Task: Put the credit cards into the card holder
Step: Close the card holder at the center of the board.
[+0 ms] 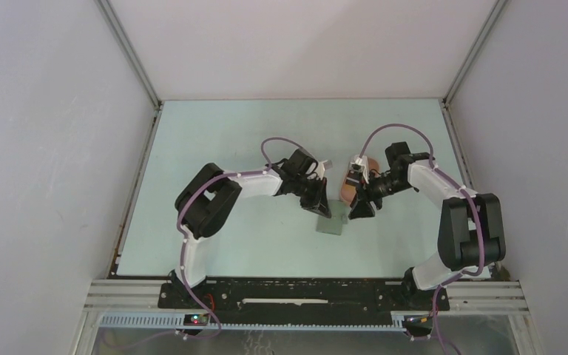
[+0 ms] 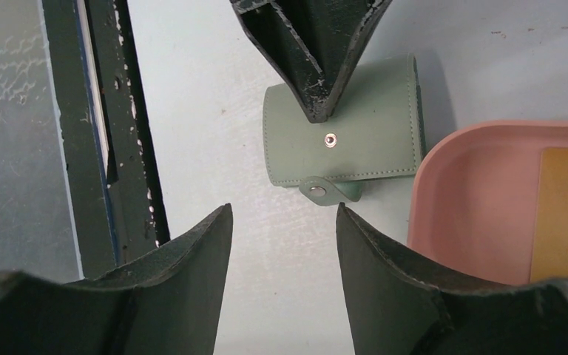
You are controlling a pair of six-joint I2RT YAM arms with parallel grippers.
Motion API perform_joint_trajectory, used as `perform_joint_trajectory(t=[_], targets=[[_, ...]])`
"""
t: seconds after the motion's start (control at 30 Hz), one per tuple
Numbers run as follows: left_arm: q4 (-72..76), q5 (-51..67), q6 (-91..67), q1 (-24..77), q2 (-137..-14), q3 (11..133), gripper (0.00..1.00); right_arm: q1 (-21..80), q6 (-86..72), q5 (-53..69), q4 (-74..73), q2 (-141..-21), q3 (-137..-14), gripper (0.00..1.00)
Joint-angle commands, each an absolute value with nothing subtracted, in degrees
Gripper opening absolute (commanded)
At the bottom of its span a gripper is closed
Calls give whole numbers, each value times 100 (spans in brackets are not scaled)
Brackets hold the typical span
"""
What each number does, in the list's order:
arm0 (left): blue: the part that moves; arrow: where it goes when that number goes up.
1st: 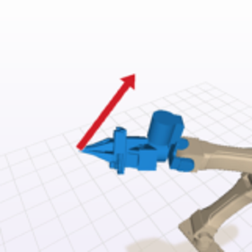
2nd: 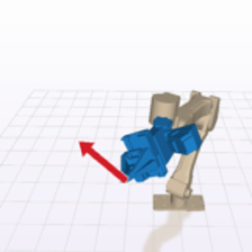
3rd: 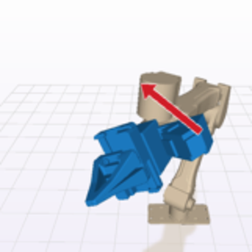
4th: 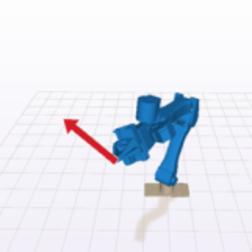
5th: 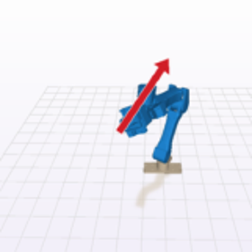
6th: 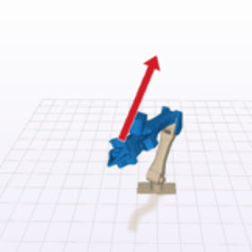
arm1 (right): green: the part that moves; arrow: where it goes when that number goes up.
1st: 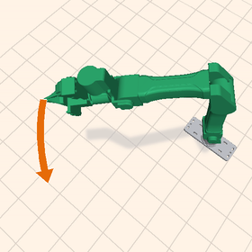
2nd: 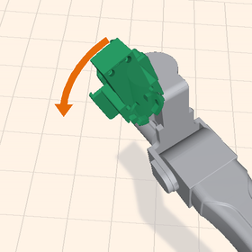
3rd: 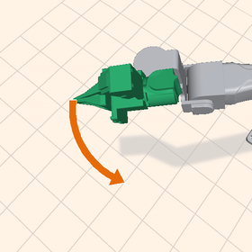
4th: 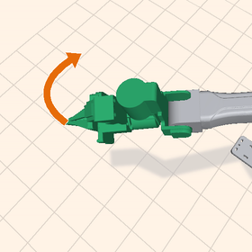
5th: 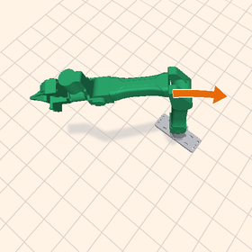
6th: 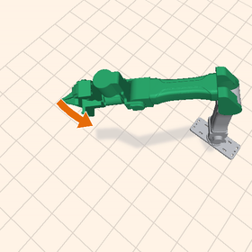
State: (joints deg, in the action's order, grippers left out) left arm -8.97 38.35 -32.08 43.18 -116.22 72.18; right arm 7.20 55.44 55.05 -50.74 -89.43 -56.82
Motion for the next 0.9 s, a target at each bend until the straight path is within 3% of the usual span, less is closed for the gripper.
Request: perform_joint_trajectory(t=[0.0,0.23,0.37,0.53,0.87], targets=[[-1174,3414,-3042,4315,-11434,7560,6,651,5829,6023,-5251,-8508,-5703,62],[-1274,2901,-2806,4315,-11062,7494,10,684,6242,6231,-5379,-7472,-5769,62],[-1059,2370,-2509,4316,-10444,7196,10,759,6414,6048,-6085,-7427,-6581,64],[-845,1451,-2016,4315,-9415,6756,13,1134,5474,5784,-6292,-7556,-7438,65],[605,-133,-1586,4331,-7167,5321,17,1200,3816,4920,-5261,-6688,-7425,64]])
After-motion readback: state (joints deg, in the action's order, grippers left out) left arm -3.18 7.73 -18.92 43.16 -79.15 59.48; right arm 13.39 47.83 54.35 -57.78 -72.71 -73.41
